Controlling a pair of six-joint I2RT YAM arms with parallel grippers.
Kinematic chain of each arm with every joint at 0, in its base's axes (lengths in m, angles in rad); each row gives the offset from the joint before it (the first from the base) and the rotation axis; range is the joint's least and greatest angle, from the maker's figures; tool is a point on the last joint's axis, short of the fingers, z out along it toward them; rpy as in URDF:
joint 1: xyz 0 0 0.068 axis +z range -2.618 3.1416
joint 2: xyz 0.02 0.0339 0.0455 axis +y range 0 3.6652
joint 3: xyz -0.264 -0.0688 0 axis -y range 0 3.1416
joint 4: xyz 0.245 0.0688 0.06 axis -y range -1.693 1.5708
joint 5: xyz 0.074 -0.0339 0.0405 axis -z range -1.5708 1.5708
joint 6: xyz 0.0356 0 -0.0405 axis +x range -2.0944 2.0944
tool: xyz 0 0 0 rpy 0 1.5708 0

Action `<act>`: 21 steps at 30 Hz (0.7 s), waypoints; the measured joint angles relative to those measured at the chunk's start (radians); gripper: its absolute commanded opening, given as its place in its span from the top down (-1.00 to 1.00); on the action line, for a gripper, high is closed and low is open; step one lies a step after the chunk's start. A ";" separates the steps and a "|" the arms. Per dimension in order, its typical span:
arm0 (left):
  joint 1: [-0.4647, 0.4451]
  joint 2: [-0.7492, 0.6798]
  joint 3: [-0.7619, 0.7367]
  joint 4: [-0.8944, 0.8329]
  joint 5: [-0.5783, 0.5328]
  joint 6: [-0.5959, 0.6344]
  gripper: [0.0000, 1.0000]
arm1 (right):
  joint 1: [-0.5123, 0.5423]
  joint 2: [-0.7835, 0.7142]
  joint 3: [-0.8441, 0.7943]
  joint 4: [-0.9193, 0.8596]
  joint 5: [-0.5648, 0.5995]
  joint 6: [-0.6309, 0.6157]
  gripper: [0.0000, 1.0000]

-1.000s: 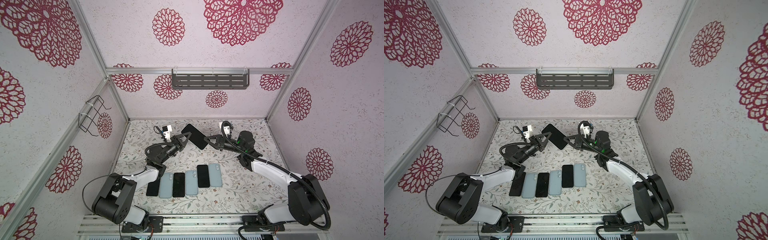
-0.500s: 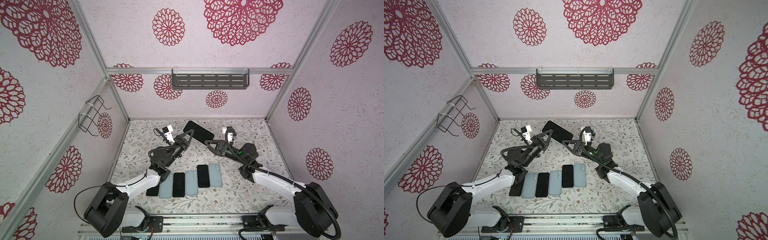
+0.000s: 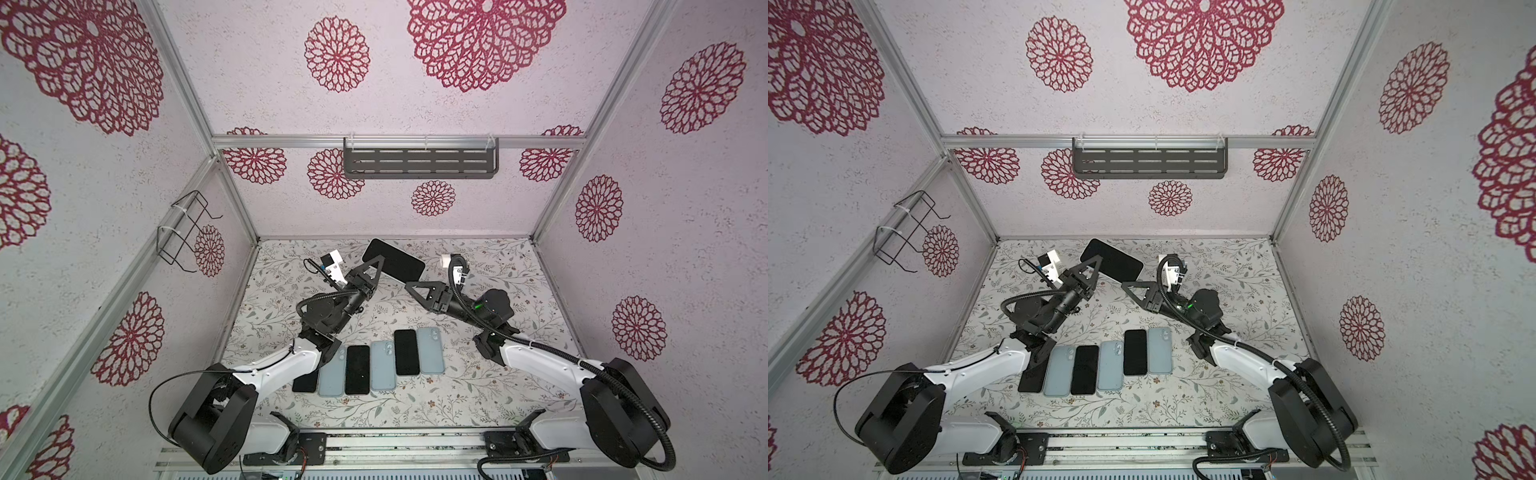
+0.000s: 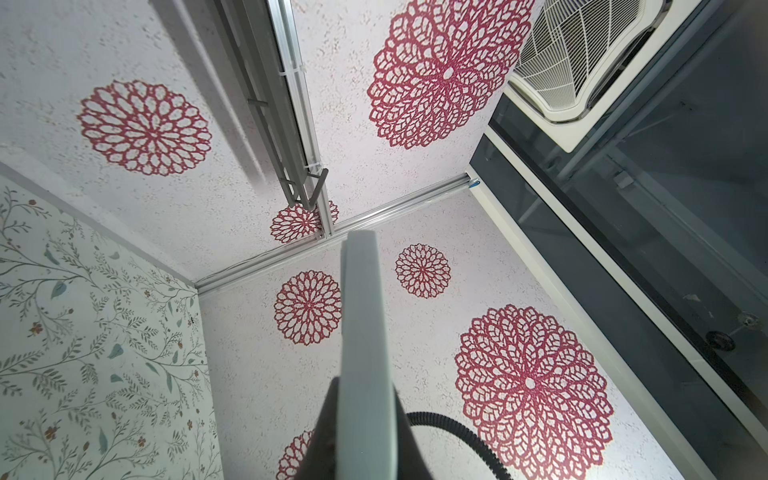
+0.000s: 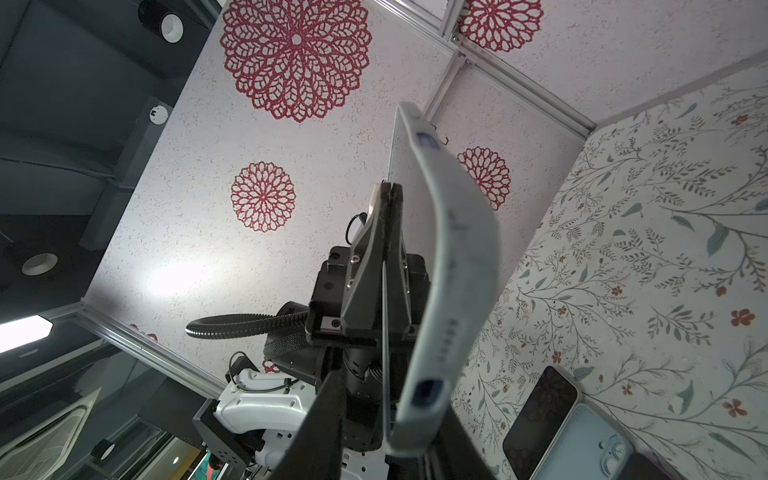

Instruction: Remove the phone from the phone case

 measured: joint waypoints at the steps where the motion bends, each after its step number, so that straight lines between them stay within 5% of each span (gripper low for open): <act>1: 0.000 0.000 0.000 0.000 -0.001 0.000 1.00 | 0.000 0.000 0.000 0.001 0.000 0.000 0.47; 8: 0.000 0.005 0.000 0.016 -0.002 -0.012 1.00 | 0.000 0.007 -0.002 0.006 -0.004 0.010 1.00; 14: 0.000 0.012 0.018 -0.009 0.011 -0.024 1.00 | -0.004 0.000 0.000 -0.016 -0.006 -0.031 1.00; 17: 0.003 0.010 0.053 -0.090 0.030 -0.037 1.00 | -0.010 -0.035 0.022 -0.138 -0.009 -0.158 1.00; 21: 0.015 -0.018 0.156 -0.293 0.069 -0.057 1.00 | -0.010 -0.113 0.156 -0.505 0.042 -0.475 1.00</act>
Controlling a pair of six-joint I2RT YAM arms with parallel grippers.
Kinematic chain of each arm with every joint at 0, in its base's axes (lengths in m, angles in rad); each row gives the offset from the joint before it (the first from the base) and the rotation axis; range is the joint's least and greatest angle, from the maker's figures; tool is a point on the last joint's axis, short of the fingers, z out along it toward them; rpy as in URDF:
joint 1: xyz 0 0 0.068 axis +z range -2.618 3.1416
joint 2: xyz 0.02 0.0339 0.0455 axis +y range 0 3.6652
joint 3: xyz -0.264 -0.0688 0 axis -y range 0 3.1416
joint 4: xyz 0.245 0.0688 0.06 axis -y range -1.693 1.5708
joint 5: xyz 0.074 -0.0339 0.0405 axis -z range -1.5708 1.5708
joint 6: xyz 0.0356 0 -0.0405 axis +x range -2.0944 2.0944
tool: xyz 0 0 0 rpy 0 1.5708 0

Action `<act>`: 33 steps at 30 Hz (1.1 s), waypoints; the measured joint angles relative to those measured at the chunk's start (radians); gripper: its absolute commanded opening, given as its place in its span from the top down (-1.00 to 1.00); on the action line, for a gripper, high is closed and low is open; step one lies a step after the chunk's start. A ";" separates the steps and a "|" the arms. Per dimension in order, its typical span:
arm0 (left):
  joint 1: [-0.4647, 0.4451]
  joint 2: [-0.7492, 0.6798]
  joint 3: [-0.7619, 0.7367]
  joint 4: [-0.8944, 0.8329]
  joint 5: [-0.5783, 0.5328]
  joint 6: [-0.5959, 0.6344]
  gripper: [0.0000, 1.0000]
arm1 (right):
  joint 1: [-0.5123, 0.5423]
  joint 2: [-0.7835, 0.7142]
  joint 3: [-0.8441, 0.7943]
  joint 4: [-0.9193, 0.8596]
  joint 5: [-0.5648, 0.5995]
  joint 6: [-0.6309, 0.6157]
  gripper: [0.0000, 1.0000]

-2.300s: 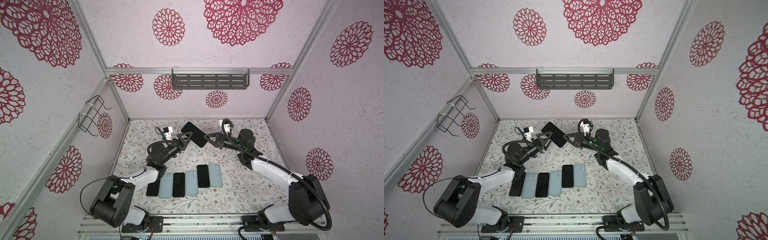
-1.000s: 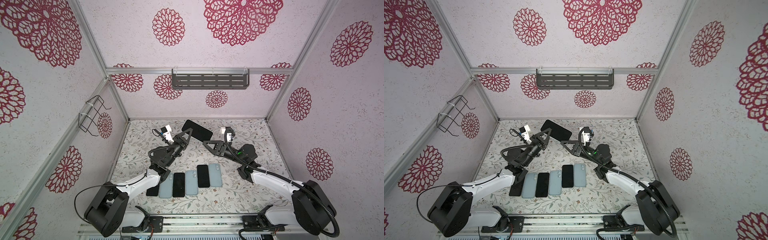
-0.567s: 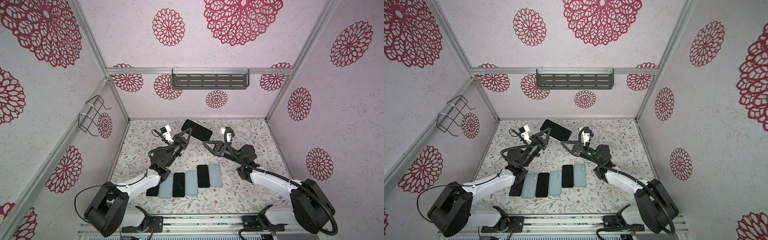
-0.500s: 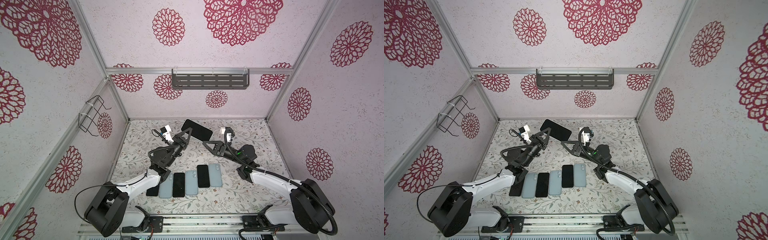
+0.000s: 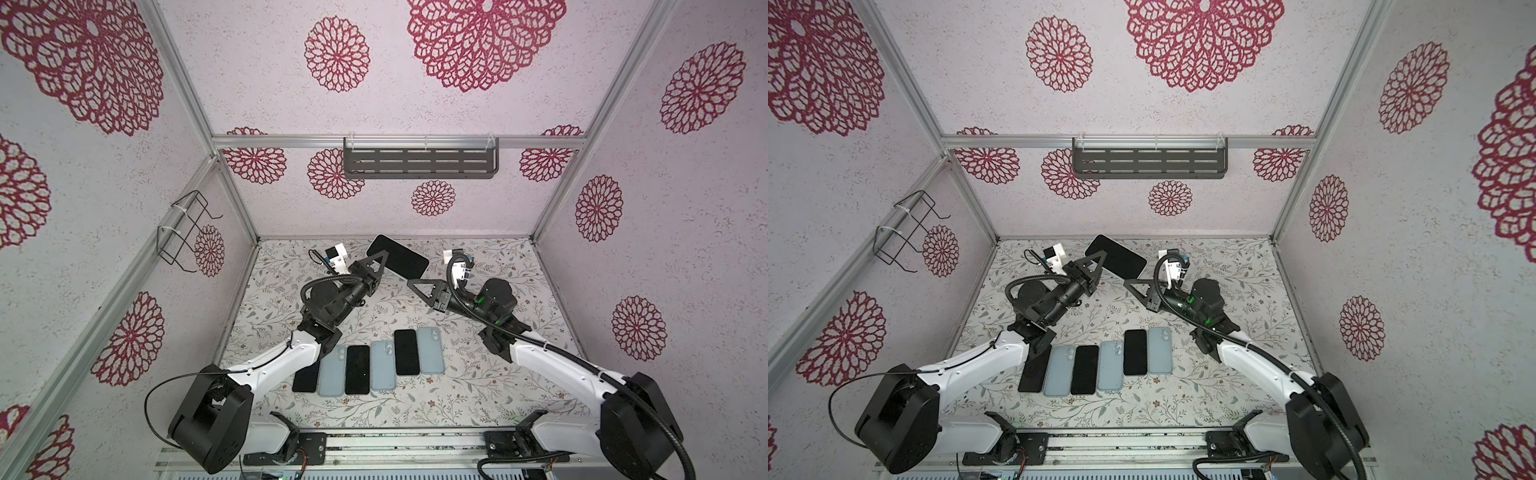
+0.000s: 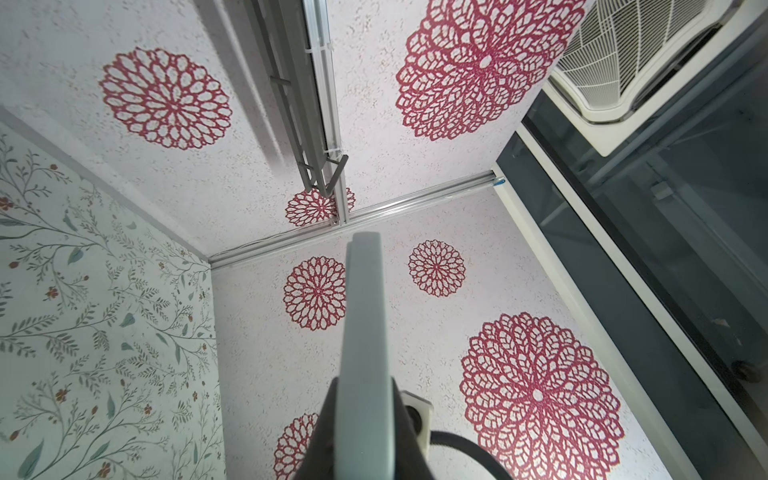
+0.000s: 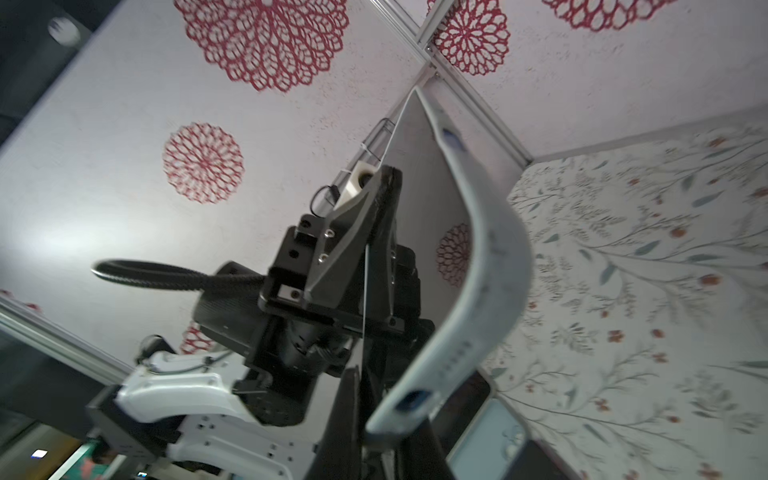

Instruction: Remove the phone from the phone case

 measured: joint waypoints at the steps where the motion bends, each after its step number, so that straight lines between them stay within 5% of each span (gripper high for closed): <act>1: 0.003 -0.008 0.034 -0.046 0.014 -0.003 1.00 | 0.005 -0.016 0.037 -0.074 0.024 -0.085 1.00; 8: 0.027 -0.029 0.159 -0.214 0.072 0.000 1.00 | 0.034 -0.055 0.151 -0.297 0.162 -0.514 1.00; 14: 0.039 -0.028 0.184 -0.375 0.161 0.046 1.00 | 0.022 -0.061 0.016 -0.345 0.319 -0.772 0.99; 18: 0.057 -0.027 0.202 -0.444 0.227 0.065 1.00 | -0.005 -0.165 -0.113 -0.356 0.371 -0.809 0.50; 21: 0.096 -0.028 0.231 -0.459 0.278 0.089 1.00 | -0.054 -0.276 -0.158 -0.363 0.359 -0.789 -0.17; 23: 0.130 -0.026 0.266 -0.487 0.336 0.126 1.00 | -0.090 -0.337 -0.156 -0.385 0.341 -0.772 -0.34; 26: 0.172 0.008 0.391 -0.592 0.467 0.252 1.00 | -0.127 -0.357 -0.082 -0.469 0.279 -0.753 -0.41; 33: 0.182 0.150 0.822 -1.092 0.705 0.786 1.00 | -0.133 -0.260 0.088 -0.670 0.077 -0.787 -0.43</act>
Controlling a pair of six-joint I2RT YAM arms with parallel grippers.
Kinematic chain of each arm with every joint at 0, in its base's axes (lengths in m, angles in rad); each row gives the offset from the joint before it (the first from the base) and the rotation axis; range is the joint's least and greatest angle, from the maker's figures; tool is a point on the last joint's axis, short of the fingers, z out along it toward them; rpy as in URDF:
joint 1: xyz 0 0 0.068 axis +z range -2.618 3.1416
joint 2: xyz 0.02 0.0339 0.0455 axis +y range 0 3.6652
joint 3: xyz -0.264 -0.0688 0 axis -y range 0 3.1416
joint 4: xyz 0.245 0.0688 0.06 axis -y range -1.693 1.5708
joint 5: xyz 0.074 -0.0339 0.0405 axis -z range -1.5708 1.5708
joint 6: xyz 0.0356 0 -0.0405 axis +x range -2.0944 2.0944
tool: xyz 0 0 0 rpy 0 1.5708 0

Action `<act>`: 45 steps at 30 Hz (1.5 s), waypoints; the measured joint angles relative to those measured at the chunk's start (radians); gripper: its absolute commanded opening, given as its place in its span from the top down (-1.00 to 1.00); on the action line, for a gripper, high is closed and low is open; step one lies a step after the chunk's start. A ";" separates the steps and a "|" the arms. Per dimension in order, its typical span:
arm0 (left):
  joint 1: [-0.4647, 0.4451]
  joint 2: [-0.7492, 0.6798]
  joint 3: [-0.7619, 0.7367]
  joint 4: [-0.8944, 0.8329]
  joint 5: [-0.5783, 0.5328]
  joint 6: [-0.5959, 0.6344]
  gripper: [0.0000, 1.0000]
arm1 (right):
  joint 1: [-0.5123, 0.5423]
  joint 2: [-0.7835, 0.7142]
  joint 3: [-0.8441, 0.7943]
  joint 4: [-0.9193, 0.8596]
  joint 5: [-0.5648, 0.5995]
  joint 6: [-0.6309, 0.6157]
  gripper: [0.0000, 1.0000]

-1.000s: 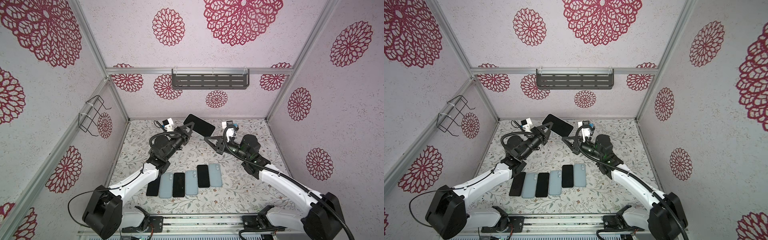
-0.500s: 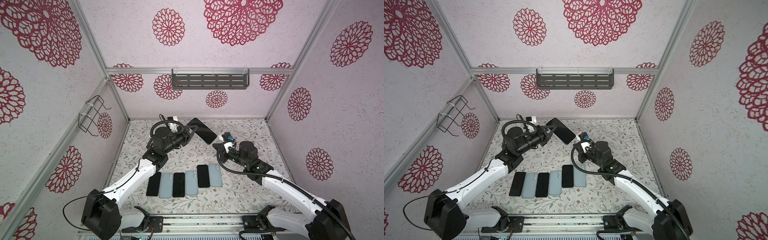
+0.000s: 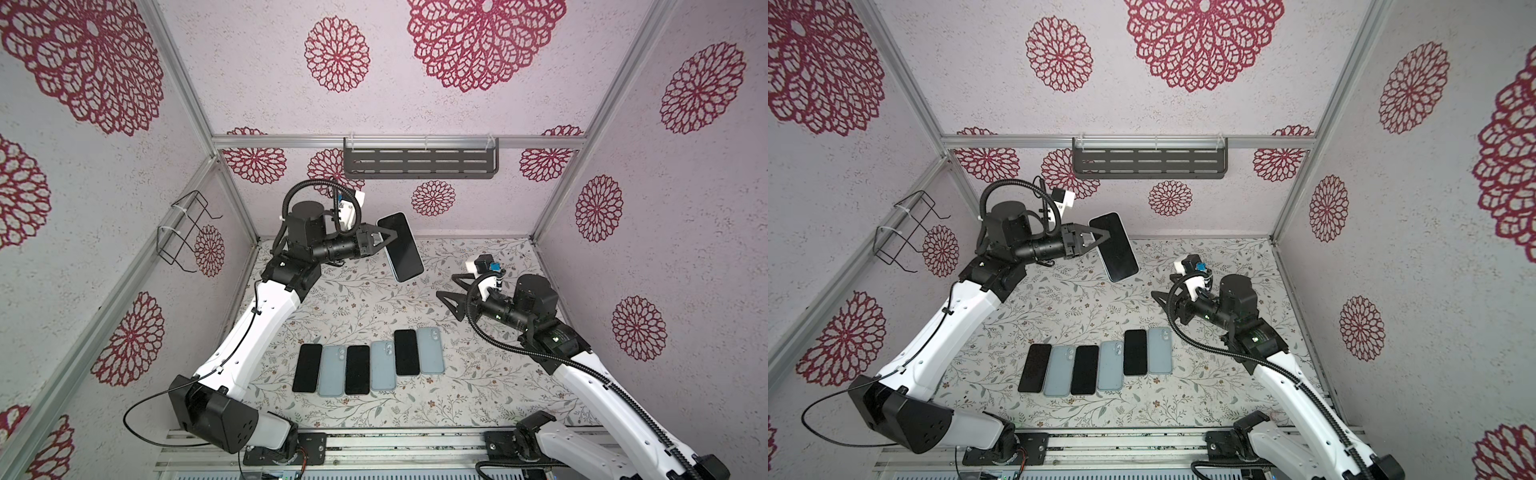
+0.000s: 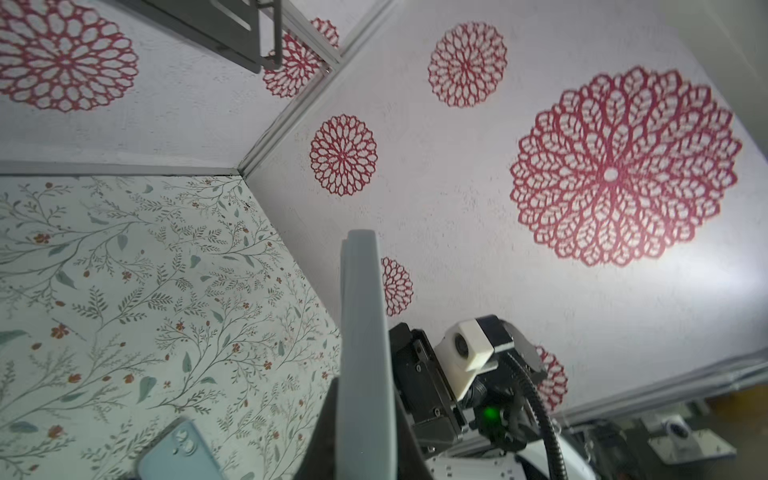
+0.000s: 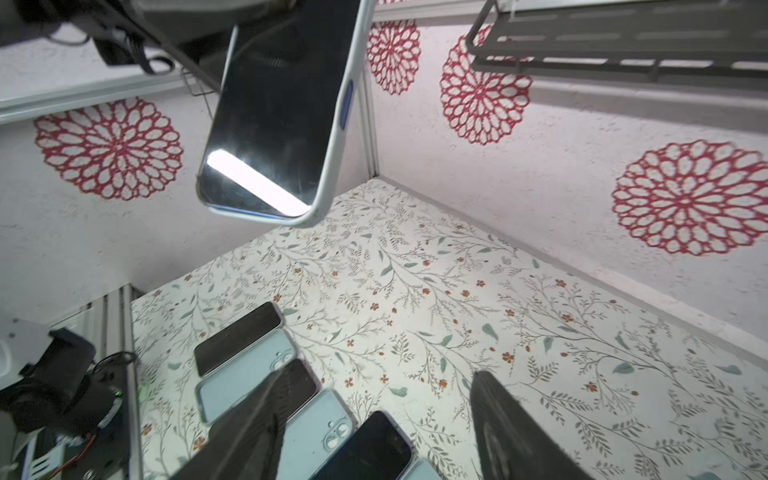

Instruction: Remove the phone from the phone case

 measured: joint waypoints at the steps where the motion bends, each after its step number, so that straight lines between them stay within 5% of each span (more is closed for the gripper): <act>1: 0.000 0.019 0.040 -0.047 0.022 0.055 1.00 | 0.000 0.012 0.008 -0.027 -0.020 -0.015 -0.43; 6: -0.006 0.108 0.159 -0.200 0.138 0.285 1.00 | 0.005 0.049 0.012 -0.123 -0.079 -0.123 -0.43; 17: -0.036 0.237 0.315 -0.396 0.201 0.531 1.00 | 0.010 0.116 0.087 -0.184 -0.173 -0.239 -0.13; 34: -0.068 0.229 0.290 -0.455 0.240 0.619 1.00 | 0.011 0.152 0.124 -0.165 -0.240 -0.211 -0.08; 45: -0.071 0.224 0.249 -0.430 0.248 0.620 1.00 | 0.011 0.165 0.125 -0.100 -0.322 -0.167 0.17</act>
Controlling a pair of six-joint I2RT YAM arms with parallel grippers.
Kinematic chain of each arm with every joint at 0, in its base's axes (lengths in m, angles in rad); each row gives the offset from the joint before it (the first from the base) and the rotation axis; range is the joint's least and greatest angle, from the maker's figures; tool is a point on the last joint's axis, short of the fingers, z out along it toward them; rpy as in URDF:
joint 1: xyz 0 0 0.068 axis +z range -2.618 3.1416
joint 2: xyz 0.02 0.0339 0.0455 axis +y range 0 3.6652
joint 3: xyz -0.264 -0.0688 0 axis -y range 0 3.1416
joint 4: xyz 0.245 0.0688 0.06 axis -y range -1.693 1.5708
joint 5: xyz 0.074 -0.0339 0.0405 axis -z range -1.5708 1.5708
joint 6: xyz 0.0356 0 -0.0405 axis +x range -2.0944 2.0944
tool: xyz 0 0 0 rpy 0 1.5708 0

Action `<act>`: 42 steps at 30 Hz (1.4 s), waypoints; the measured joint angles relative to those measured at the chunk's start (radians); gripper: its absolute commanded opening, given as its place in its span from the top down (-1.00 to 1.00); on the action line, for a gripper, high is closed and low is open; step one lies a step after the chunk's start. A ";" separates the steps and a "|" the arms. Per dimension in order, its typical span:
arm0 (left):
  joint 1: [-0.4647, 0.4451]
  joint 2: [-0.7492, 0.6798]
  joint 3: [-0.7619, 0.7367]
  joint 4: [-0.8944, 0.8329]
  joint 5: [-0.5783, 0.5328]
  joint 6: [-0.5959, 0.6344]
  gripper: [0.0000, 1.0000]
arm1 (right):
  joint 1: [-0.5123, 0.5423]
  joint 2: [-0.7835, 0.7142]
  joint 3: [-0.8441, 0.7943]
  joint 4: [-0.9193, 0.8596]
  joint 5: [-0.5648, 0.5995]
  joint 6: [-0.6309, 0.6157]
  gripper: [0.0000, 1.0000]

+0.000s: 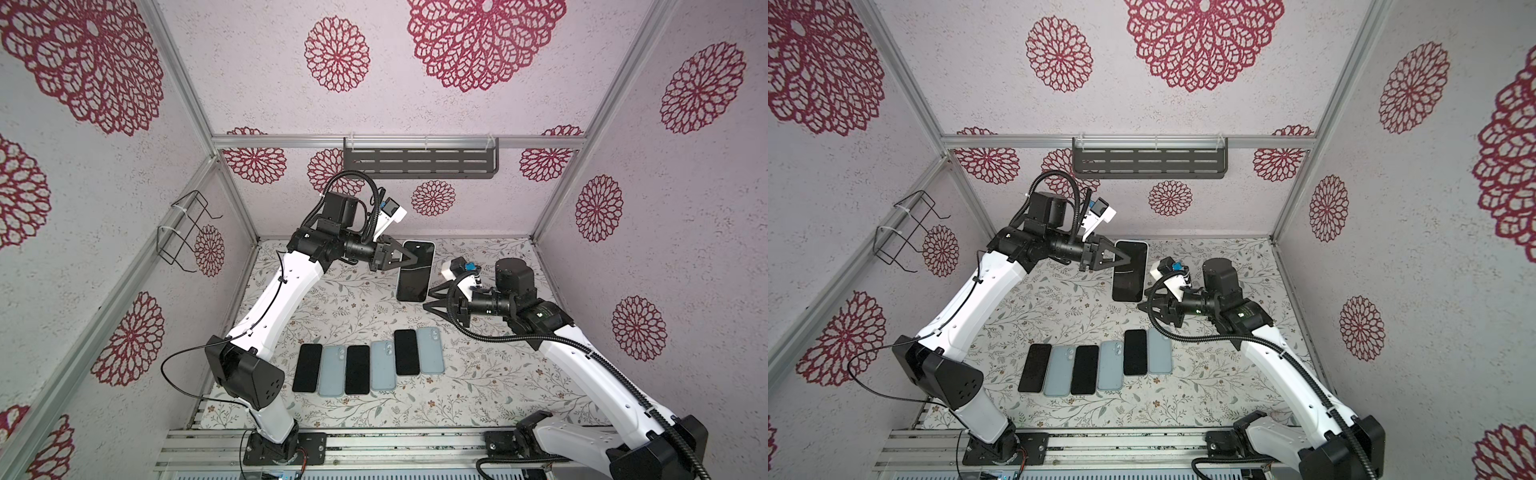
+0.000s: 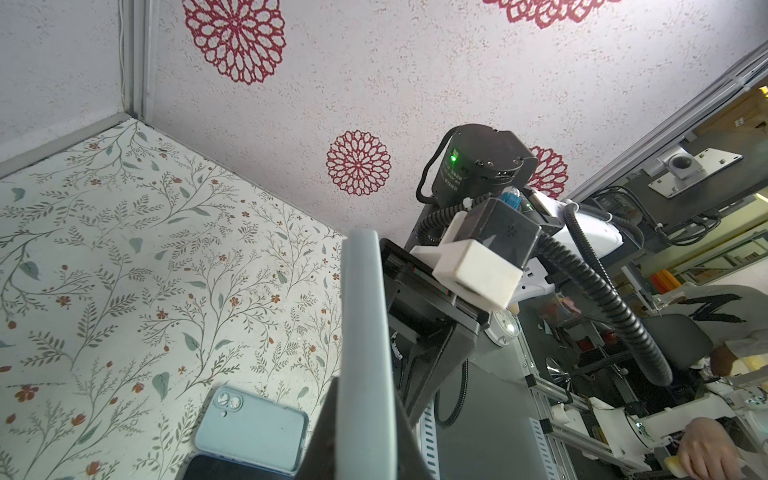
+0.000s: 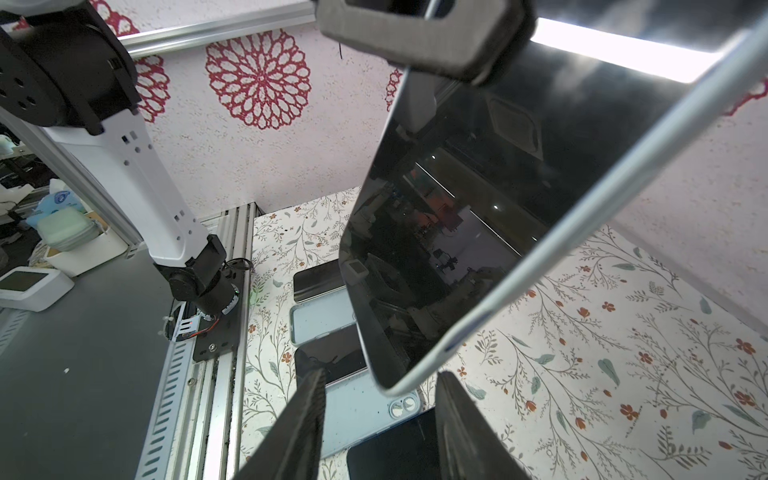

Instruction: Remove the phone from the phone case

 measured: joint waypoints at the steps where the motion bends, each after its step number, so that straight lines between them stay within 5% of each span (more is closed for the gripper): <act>1: 0.000 -0.001 -0.004 0.002 0.000 0.000 1.00 | 0.000 0.004 0.000 0.003 -0.003 0.002 0.18; 19: -0.002 -0.016 -0.026 0.053 0.030 -0.016 1.00 | 0.000 0.030 0.000 0.025 -0.040 0.018 0.50; 30: -0.002 -0.023 -0.053 0.101 0.071 -0.010 1.00 | -0.009 0.047 0.000 0.027 -0.097 0.052 1.00; 42: -0.003 -0.004 -0.155 0.452 0.154 -0.300 1.00 | -0.006 0.039 -0.030 0.108 -0.122 -0.047 1.00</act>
